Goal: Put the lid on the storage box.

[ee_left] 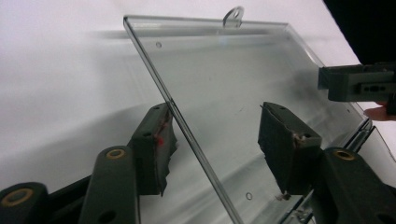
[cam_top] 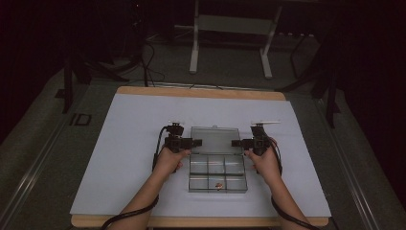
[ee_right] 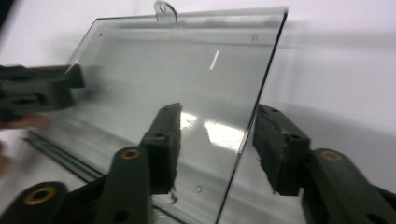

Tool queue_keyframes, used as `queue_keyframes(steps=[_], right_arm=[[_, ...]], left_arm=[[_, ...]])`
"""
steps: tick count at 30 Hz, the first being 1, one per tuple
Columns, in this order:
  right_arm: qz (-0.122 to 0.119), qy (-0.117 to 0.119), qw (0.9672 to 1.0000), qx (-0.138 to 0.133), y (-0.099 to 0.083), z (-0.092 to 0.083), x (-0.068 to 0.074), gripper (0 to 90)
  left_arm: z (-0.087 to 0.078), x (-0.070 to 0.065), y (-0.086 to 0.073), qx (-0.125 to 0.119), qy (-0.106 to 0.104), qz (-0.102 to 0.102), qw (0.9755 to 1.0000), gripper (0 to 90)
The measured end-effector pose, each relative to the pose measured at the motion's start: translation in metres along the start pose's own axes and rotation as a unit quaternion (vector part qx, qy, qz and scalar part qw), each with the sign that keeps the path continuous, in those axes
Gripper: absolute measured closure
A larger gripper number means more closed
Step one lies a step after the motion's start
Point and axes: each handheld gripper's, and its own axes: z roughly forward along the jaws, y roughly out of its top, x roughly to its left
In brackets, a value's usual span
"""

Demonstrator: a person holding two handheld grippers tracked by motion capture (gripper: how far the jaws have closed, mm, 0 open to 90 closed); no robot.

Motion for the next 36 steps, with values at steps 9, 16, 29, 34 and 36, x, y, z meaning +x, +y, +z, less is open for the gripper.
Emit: queue_keyframes(steps=[9,16,29,34,36], right_arm=[[-0.045,-0.026,0.9979,-0.039,-0.004,-0.013,0.015,58.0],[-0.079,-0.043,0.9939,-0.063,-0.007,-0.023,0.022,63.9],[-0.121,-0.053,0.9878,-0.083,-0.014,-0.035,0.028,67.1],[-0.136,-0.051,0.985,-0.093,-0.018,-0.039,0.029,65.4],[-0.137,-0.046,0.9846,-0.099,-0.02,-0.041,0.029,65.4]], left_arm=[[-0.011,-0.014,0.001,-0.027,0.023,0.058,0.9977,51.0],[-0.022,-0.022,0.0,-0.049,0.042,0.093,0.9936,58.3],[-0.033,-0.028,-0.002,-0.074,0.043,0.126,0.9883,64.4],[-0.037,-0.03,-0.004,-0.079,0.039,0.134,0.9871,64.2],[-0.039,-0.031,-0.005,-0.082,0.037,0.139,0.9863,64.2]])
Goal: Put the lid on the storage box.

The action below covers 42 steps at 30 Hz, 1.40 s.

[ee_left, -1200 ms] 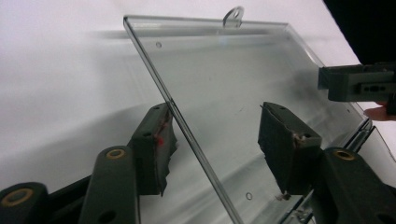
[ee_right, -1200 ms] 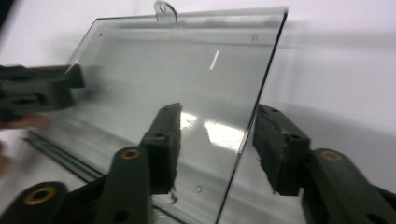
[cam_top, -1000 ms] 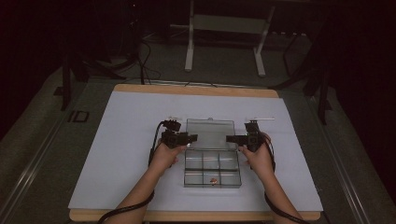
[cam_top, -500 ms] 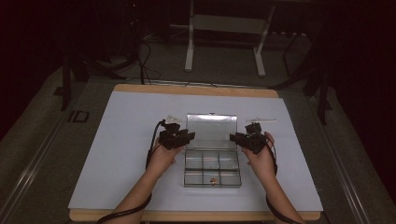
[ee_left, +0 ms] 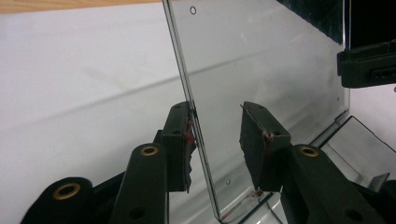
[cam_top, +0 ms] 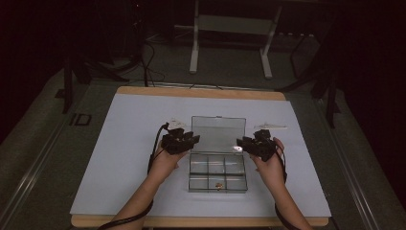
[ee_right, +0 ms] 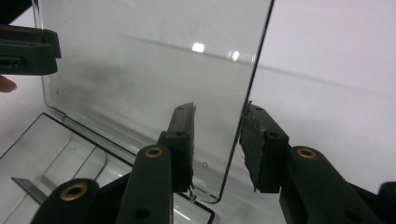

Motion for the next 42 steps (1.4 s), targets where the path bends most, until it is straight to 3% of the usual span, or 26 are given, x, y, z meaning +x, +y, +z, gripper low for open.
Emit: queue_keyframes(steps=[21,24,30,38,42], right_arm=[[-0.018,0.026,0.9993,-0.018,-0.013,-0.008,0.001,59.4],[-0.023,0.027,0.9991,-0.024,-0.015,-0.01,0.002,59.8],[-0.031,0.031,0.9986,-0.03,-0.021,-0.016,0.003,60.4],[-0.038,0.033,0.9983,-0.03,-0.026,-0.017,0.004,61.3],[-0.038,0.037,0.9982,-0.026,-0.03,-0.019,0.004,62.2]], left_arm=[[-0.012,-0.008,-0.011,-0.017,-0.001,0.03,0.9994,60.8],[-0.014,-0.008,-0.012,-0.014,-0.007,0.025,0.9996,60.8],[-0.019,-0.012,-0.015,-0.019,-0.008,0.041,0.9989,60.8],[-0.024,-0.017,-0.02,-0.028,-0.009,0.049,0.9984,61.4],[-0.025,-0.022,-0.024,-0.019,-0.011,0.064,0.9977,62.5]])
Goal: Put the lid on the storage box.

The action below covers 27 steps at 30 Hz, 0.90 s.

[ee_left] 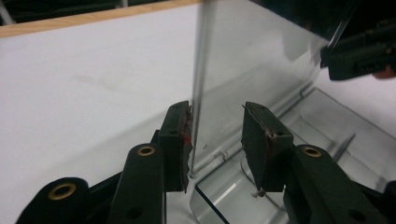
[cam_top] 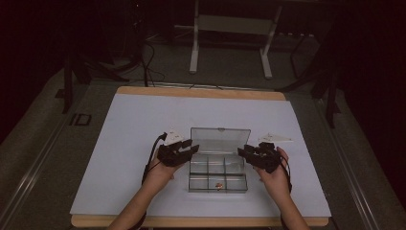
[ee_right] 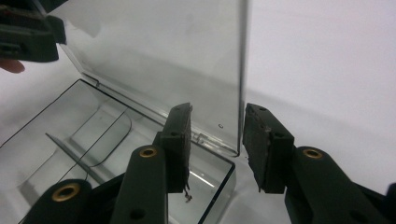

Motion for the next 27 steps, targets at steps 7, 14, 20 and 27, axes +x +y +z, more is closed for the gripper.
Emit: queue_keyframes(steps=[7,14,20,27], right_arm=[[-0.008,0.007,0.9999,0.002,-0.007,-0.004,0.003,62.2],[-0.002,0.017,0.9998,0.006,-0.011,-0.007,0.001,62.4],[-0.004,0.022,0.9996,0.016,-0.015,-0.006,0.0,61.5],[-0.006,0.022,0.9991,0.034,-0.026,-0.006,-0.001,57.6]], left_arm=[[-0.006,-0.01,-0.004,0.002,0.005,0.024,0.9997,62.0],[-0.012,-0.011,-0.009,0.002,0.004,0.033,0.9994,61.2],[-0.013,-0.011,-0.017,0.019,0.006,0.04,0.999,61.1],[-0.018,-0.014,-0.024,0.038,0.012,0.063,0.9972,59.4]])
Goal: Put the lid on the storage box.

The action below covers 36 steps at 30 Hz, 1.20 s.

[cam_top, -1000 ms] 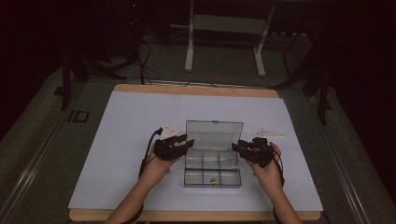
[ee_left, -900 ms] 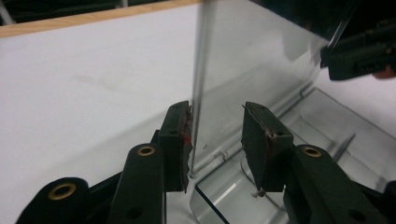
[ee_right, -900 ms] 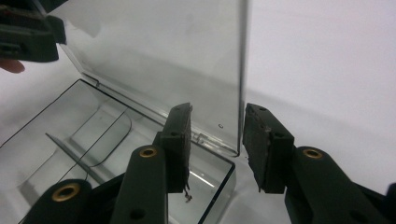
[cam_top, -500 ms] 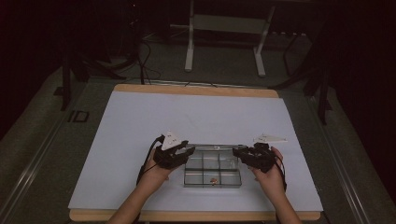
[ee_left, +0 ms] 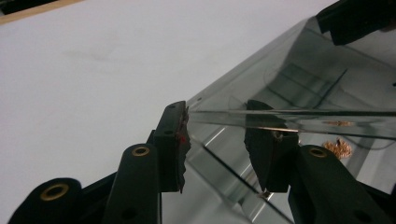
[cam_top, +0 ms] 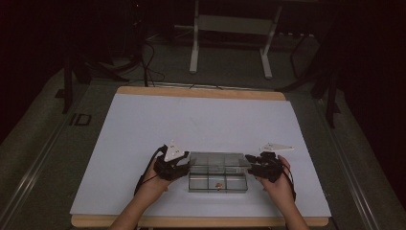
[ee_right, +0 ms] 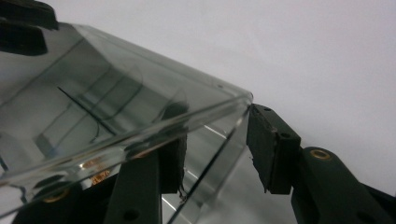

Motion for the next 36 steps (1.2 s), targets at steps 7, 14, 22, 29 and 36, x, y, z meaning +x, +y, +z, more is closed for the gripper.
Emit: queue_keyframes(steps=[7,14,22,29,36], right_arm=[[0.022,-0.001,0.9997,-0.011,-0.005,-0.007,-0.008,57.0],[0.03,-0.006,0.9995,-0.012,-0.011,-0.011,-0.013,56.0],[0.029,-0.016,0.9994,-0.009,-0.012,-0.01,-0.015,55.9],[0.026,-0.019,0.9995,0.003,-0.014,-0.004,-0.015,56.0],[0.029,-0.027,0.9991,0.014,-0.015,0.0,-0.017,55.8]], left_arm=[[-0.004,0.002,-0.004,0.003,-0.001,-0.008,1.0,59.4],[-0.004,0.002,-0.01,0.007,0.004,-0.007,0.9999,59.4],[-0.004,0.004,-0.013,0.011,0.004,-0.009,0.9999,58.2],[-0.002,0.006,-0.02,0.02,0.003,-0.018,0.9996,58.1],[0.004,0.009,-0.025,0.035,0.011,-0.019,0.9991,58.3]])
